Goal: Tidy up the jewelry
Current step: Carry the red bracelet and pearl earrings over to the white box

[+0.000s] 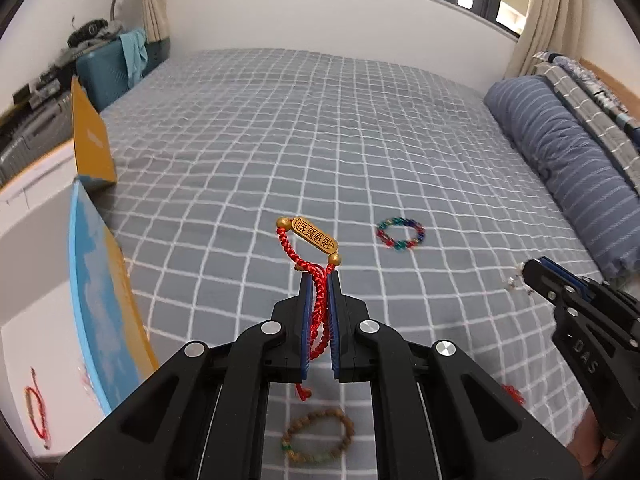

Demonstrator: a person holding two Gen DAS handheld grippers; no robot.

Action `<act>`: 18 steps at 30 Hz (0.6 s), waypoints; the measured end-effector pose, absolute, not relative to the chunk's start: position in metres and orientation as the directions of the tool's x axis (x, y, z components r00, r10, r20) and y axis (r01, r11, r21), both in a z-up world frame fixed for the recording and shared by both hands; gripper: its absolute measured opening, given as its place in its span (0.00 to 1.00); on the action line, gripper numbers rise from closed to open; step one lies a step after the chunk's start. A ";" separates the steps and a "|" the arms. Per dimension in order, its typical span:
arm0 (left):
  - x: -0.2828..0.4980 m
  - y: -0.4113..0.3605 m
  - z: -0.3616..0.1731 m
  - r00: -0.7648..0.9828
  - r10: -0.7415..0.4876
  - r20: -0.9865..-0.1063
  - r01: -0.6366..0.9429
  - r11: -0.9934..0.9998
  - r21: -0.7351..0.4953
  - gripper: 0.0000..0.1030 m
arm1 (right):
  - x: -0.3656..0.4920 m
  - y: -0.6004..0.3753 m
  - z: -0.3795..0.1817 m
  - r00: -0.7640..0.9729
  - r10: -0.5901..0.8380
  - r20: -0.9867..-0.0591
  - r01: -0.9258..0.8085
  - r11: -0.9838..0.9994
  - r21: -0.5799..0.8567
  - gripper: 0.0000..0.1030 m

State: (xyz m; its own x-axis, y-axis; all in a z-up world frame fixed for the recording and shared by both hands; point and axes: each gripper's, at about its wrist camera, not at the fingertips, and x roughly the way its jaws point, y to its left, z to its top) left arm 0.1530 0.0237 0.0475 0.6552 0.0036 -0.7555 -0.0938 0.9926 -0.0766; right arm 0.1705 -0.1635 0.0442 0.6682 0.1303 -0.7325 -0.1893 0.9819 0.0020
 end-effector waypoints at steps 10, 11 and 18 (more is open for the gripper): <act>0.111 0.034 0.043 0.658 0.025 -0.753 -0.121 0.990 -0.072 0.07 | 0.129 -0.157 0.044 0.683 0.148 -0.716 -0.208 0.978 0.004 0.11; 0.106 0.035 0.043 0.659 0.028 -0.751 -0.122 0.990 -0.071 0.07 | 0.125 -0.156 0.043 0.684 0.148 -0.714 -0.209 0.978 0.003 0.11; 0.068 0.040 0.050 0.675 0.055 -0.736 -0.136 0.989 -0.051 0.07 | 0.098 -0.151 0.044 0.689 0.159 -0.707 -0.221 0.975 0.003 0.11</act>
